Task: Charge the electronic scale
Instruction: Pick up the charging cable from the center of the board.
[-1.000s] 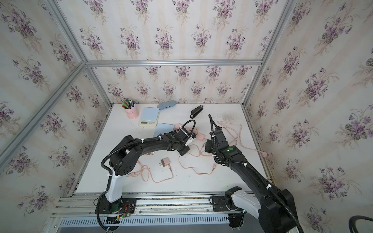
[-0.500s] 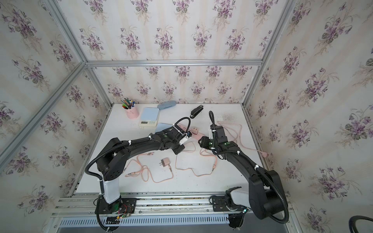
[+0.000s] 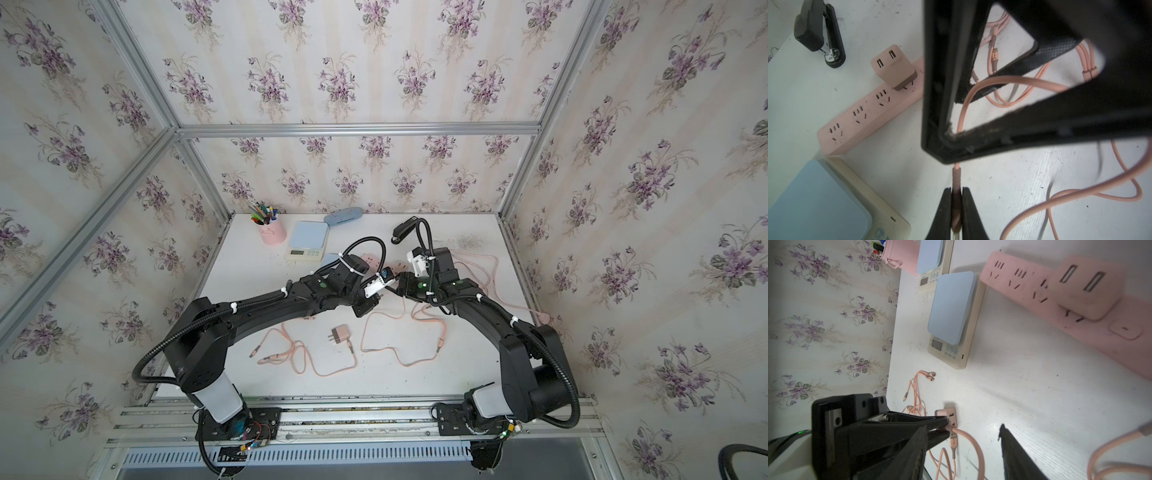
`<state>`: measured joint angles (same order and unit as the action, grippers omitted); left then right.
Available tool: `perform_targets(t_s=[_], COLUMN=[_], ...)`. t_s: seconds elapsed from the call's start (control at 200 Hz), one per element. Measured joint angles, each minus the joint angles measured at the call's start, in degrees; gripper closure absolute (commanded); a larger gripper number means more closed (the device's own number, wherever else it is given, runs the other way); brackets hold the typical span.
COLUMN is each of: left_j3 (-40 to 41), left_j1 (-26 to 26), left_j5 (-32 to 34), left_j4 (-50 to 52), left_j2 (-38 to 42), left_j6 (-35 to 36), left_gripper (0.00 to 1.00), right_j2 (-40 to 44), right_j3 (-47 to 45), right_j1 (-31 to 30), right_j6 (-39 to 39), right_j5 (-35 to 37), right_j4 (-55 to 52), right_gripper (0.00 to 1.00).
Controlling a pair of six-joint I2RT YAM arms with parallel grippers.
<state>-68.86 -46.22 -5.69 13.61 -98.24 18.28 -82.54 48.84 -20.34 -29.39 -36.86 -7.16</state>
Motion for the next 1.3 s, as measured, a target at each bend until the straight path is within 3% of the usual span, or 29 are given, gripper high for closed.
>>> perform_targets(t_s=[0.04, 0.09, 0.185, 0.27, 0.38, 0.48, 0.694, 0.909, 1.169, 1.299], left_j3=[0.81, 1.53, 2.38, 3.28, 4.98, 6.73, 7.39, 6.78, 7.17, 7.17], left_j1=[0.0, -0.04, -0.07, -0.04, 0.0, 1.42, 11.21, 12.94, 12.74, 11.52], left_j5=[-0.2, -0.37, -0.35, -0.33, -1.14, -6.21, -24.17, -39.36, -42.6, -42.38], left_j4=[-0.87, -1.92, -3.69, -4.55, -6.43, -6.78, -8.79, -9.77, -10.16, -9.97], left_j2=[0.76, 1.6, 2.73, 3.8, 5.95, 8.92, 12.41, 11.58, 11.26, 10.82], left_j6=[0.2, 0.52, 1.03, 1.4, 2.73, 2.93, -1.88, -5.01, -4.31, -3.32], left_gripper=[0.96, 0.96, 0.95, 0.89, 0.53, 0.4, 0.4, 0.4, 0.44, 0.52], right_j2=[-0.46, -0.79, -0.7, -0.28, 0.81, 3.15, 9.46, 13.66, 13.84, 13.25], right_j3=[0.2, 0.31, 0.46, 1.25, 2.49, 4.15, 6.08, 5.07, 5.9, 6.21], right_j1=[-0.42, -0.61, -0.61, -0.61, -0.66, -0.61, -0.61, -0.63, -0.63, -0.63], right_j6=[-0.04, -0.22, -1.09, -1.16, 1.75, 8.76, 25.38, 35.45, 40.98, 41.22], right_j5=[-0.83, -1.88, -3.89, -4.7, -5.57, -5.55, -5.03, -9.38, -14.95, -16.61], right_j4=[-0.07, -0.04, 0.55, 0.37, -0.74, -3.13, -7.91, -8.41, -10.58, -10.64], right_gripper=[0.61, 0.81, 1.0, 1.0, 1.0, 1.0, 1.0, 1.0, 1.0, 1.0])
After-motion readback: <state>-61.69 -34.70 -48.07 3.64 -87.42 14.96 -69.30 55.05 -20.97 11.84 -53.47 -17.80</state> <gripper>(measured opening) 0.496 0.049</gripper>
